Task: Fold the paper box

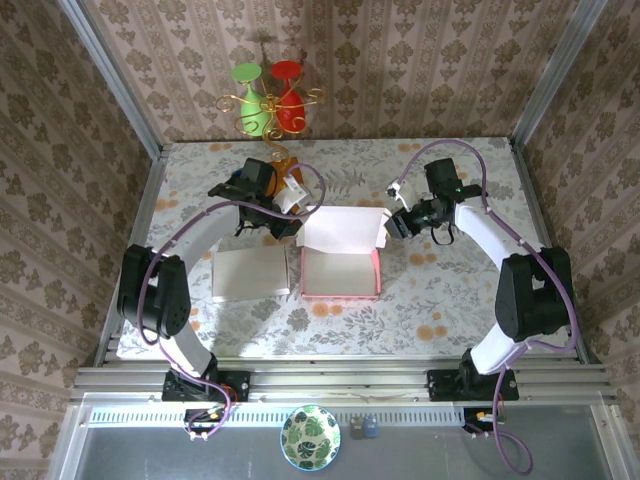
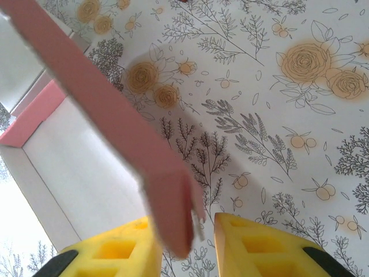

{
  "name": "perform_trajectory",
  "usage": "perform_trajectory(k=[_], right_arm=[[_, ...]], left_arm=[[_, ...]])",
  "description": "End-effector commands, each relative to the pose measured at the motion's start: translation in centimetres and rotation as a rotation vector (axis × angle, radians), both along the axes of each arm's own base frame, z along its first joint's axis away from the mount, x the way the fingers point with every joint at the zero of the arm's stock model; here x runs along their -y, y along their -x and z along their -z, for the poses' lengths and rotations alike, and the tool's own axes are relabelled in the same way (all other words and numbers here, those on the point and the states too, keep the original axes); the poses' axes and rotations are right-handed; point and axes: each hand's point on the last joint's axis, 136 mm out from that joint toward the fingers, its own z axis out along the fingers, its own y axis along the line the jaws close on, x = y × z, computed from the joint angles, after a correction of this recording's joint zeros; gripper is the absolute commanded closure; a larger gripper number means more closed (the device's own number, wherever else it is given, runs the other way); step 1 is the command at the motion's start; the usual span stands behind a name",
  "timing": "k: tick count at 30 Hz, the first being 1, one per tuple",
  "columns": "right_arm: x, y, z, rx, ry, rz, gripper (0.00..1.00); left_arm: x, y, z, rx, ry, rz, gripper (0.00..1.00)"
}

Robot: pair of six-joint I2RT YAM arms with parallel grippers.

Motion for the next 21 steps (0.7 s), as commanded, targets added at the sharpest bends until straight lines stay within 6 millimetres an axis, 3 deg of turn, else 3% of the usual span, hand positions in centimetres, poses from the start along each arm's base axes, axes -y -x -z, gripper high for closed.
perform_trajectory(k=[1,12,16,21], right_arm=[[-0.5,-0.2,-0.2,-0.018,-0.012,0.002,0.68],[-0.5,-1.3,-0.3,0.007,-0.036,0.013,0.51],[-1.4,-1.1,-0.5,-0.018,-0.094,-0.024,0.59],[-1.4,-1.3,-0.1,-0.025,-0.082,-0.012,0.76]], left_arm=[[0.3,-0.6,-0.2,-0.002,0.013,-0.016,1.0],[0.4,-0.6,-0.1,-0.006,0.012,-0.014,1.0],[0.4,-0.7,0.0,-0.006,0.011,-0.016,1.0],[0.4,-0.9,-0.1,-0.007,0.011,-0.02,1.0]])
